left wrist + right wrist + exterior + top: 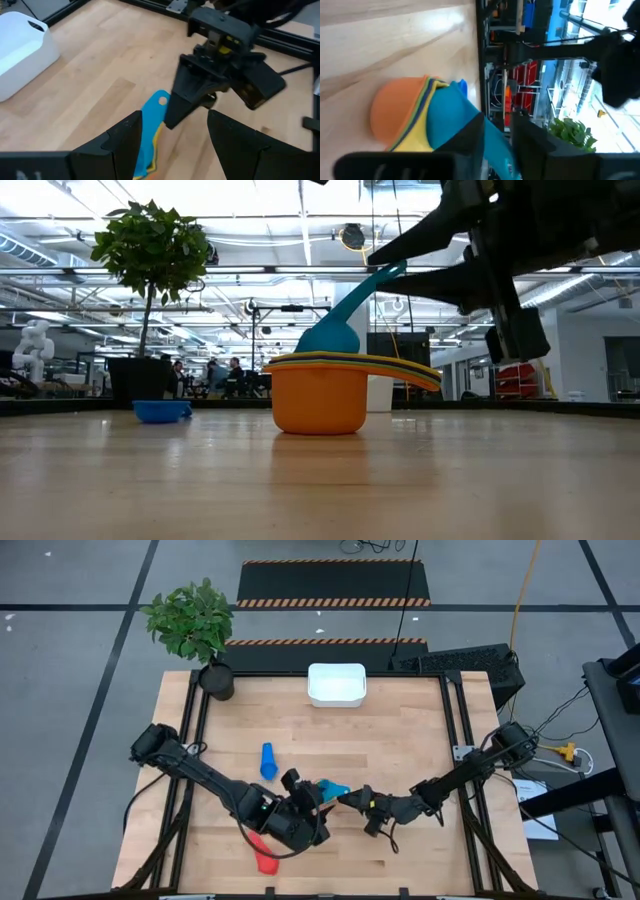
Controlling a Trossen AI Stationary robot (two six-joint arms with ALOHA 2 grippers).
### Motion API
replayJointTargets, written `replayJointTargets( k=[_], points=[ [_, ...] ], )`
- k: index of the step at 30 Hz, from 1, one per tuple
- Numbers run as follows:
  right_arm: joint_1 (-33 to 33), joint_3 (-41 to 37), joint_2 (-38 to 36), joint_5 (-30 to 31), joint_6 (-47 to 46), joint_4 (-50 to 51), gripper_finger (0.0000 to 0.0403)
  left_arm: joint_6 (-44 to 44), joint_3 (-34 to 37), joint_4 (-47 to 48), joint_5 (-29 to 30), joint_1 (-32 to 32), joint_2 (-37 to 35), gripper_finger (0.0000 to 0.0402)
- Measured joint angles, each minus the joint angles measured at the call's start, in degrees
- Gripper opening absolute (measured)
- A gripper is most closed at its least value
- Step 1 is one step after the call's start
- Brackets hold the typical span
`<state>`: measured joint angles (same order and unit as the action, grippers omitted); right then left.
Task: Nest measuring cups in basket
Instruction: Stack the light blue measuring cup on top of the yellow measuring cup
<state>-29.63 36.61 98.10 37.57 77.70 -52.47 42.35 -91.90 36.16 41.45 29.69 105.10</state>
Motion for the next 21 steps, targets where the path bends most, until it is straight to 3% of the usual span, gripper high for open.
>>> replayJointTargets(
  k=[3,6,15,21],
  points=[
    [0.00,0.21,-0.35,1.58,0.21,-1.58,0.0061,0.07,0.00,0.00,0.00,1.18,0.00,0.0227],
    [0.00,0.25,-0.83,3.31,1.22,-2.92,0.0062,0.14,0.00,-0.02,0.06,1.96,0.00,0.0227],
    [0.74,0.21,-2.27,2.90,-2.97,-0.39,0.0148,0.15,0.00,-0.20,0.50,2.38,0.02,0.0227],
    [1.93,0.21,-2.27,2.87,-4.20,5.52,0.0162,0.14,0.00,-0.26,0.55,2.38,0.02,0.0227]
  ],
)
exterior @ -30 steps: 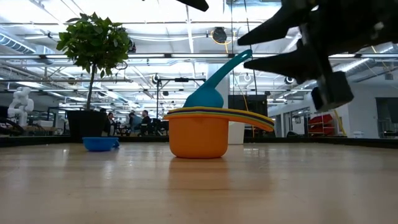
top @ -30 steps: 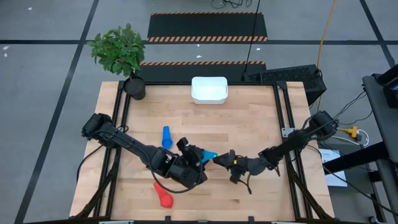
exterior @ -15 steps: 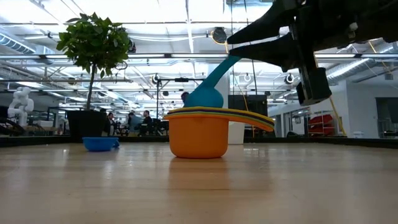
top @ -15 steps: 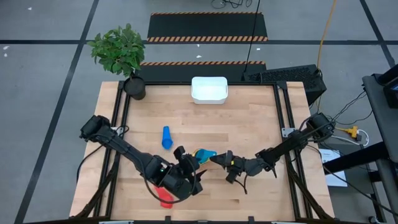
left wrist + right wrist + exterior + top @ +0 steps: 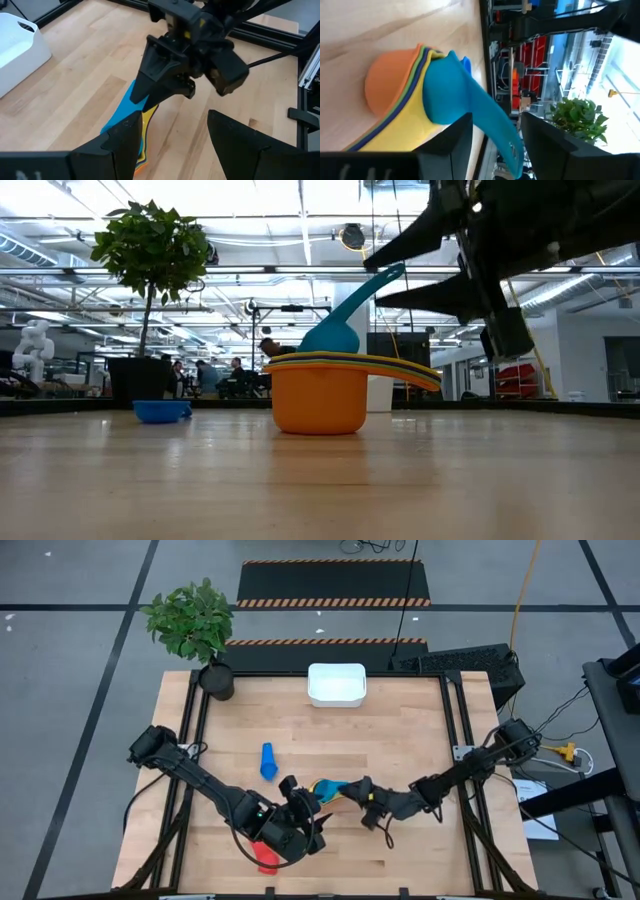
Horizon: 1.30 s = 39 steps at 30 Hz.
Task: Nest measuring cups in basket
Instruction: Stack the light blue measuring cup on top of the yellow measuring cup
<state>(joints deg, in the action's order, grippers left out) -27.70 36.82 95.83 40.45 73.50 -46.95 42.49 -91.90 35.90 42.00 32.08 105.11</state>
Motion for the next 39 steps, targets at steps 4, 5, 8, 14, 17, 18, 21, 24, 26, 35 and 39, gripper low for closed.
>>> replayJointTargets(
  k=[4,5,8,14,17,18,21,24,26,35,39],
  points=[
    [0.41,0.00,0.00,0.02,-0.38,0.44,0.0144,-0.02,0.00,0.00,0.00,0.00,0.01,0.0227],
    [0.41,0.00,0.00,0.01,-0.34,0.43,0.0137,-0.02,0.00,0.00,0.00,0.00,0.01,0.0227],
    [0.41,0.00,0.00,0.23,0.46,0.37,0.0105,-0.26,0.00,0.00,0.00,0.00,0.01,0.0227],
    [0.36,-0.02,0.00,2.91,2.30,-0.33,0.0014,-0.32,0.00,0.00,0.00,0.00,0.01,0.0227],
    [0.26,-0.04,0.00,3.06,3.35,-1.92,0.0009,-0.51,0.00,0.02,0.00,0.00,0.01,0.0227],
    [0.23,-0.03,0.00,3.06,3.73,-2.35,0.0010,-0.65,0.00,0.02,0.02,-0.07,0.01,0.0227],
    [-0.17,-0.04,-0.18,3.04,3.93,-2.48,0.0004,-0.78,0.00,0.02,0.02,-0.09,0.01,0.0227],
    [-0.54,-0.04,-0.77,3.04,3.93,-2.57,0.0003,-0.78,0.00,0.02,0.02,-0.11,0.01,0.0227],
    [-0.60,-0.04,-1.28,3.06,3.52,-2.53,0.0002,-0.78,0.00,0.02,0.02,-0.11,0.01,0.0227],
    [-0.38,-0.04,-1.28,1.48,-4.81,-2.68,0.0001,-0.76,0.00,0.02,0.02,-0.17,0.01,0.0227],
    [0.09,-0.04,-1.27,-1.46,-9.30,-3.88,0.0001,-0.88,0.00,-0.01,0.04,-0.56,0.01,0.0227]
  ],
)
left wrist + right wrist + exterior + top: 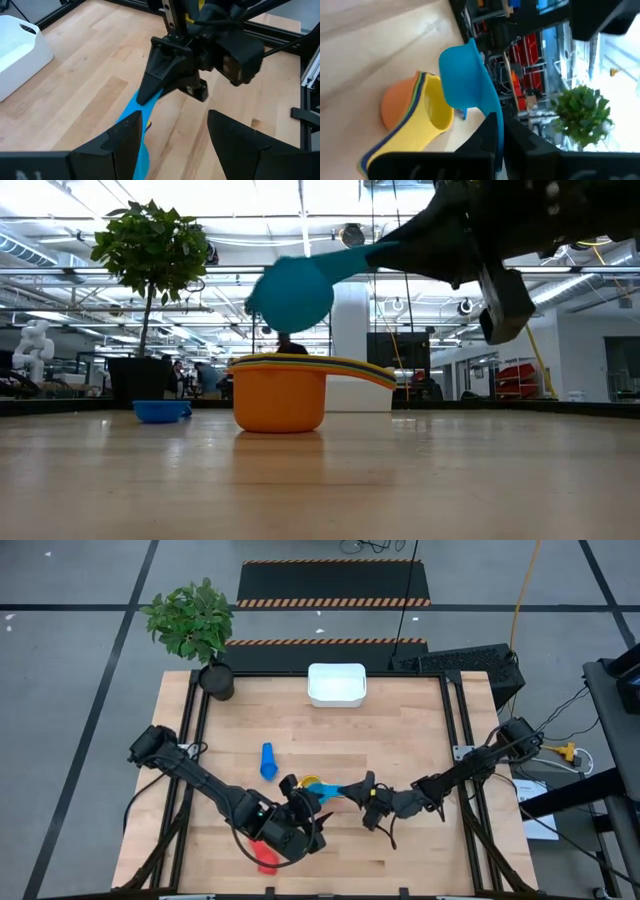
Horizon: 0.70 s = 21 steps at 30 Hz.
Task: Nest measuring cups in basket
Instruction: Stack the light blue measuring cup on top of the yellow measuring cup
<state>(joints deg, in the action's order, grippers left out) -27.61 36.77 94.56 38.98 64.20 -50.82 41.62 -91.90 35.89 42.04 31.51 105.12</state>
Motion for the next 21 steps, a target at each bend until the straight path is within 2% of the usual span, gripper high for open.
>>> replayJointTargets(
  k=[9,21],
  points=[
    [3.14,0.02,1.85,-1.93,-4.53,-1.23,0.0000,-0.87,0.00,-1.06,0.00,-1.18,0.00,0.0227],
    [4.40,0.00,2.89,-3.07,-5.29,-1.16,0.0000,-2.11,0.00,-1.96,-0.07,-1.01,0.00,0.0227]
  ],
)
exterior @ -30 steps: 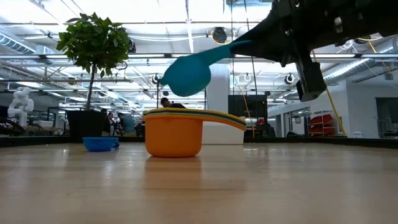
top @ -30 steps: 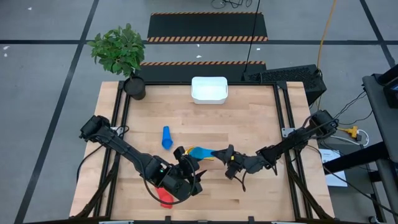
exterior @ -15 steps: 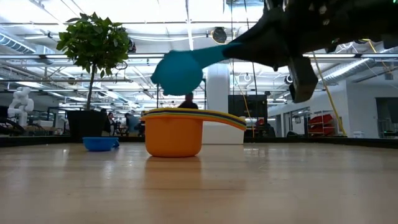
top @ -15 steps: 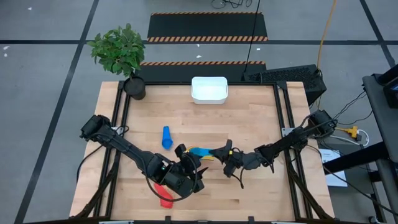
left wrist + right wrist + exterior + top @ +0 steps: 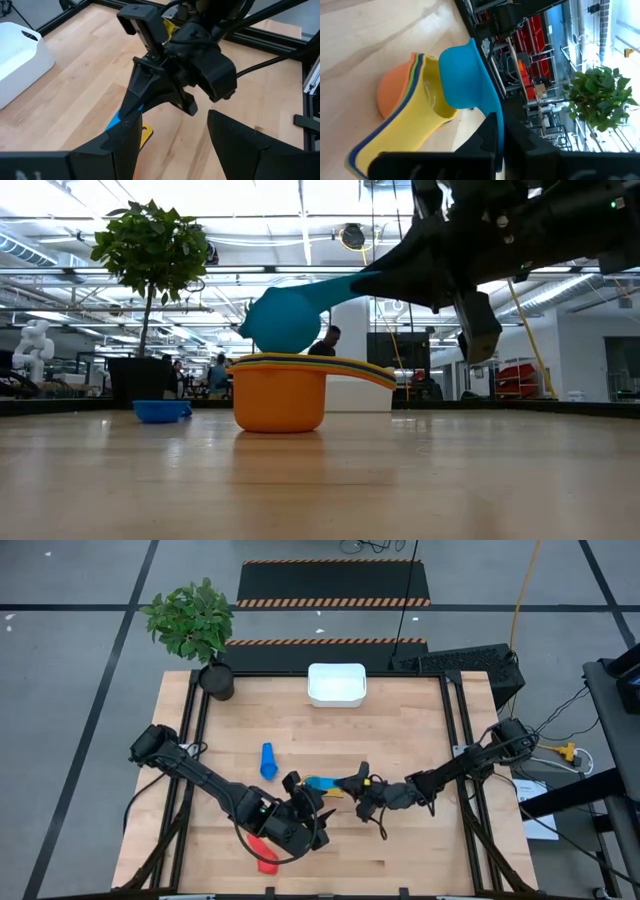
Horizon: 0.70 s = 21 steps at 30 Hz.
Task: Nest measuring cups in basket
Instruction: Stack the light blue measuring cup on top of the yellow measuring cup
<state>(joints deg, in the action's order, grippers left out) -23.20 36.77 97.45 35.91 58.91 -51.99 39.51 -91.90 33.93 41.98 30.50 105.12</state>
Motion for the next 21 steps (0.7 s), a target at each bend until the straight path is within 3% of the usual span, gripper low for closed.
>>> replayJointTargets(
  k=[13,21],
  points=[
    [2.05,0.00,0.00,-3.09,-4.23,2.52,0.0001,-0.39,0.00,-0.74,-0.07,0.00,0.00,0.0227],
    [2.50,0.00,0.00,-4.18,-6.02,2.91,0.0026,-0.36,0.00,-0.77,-0.48,0.00,0.00,0.0227]
  ],
)
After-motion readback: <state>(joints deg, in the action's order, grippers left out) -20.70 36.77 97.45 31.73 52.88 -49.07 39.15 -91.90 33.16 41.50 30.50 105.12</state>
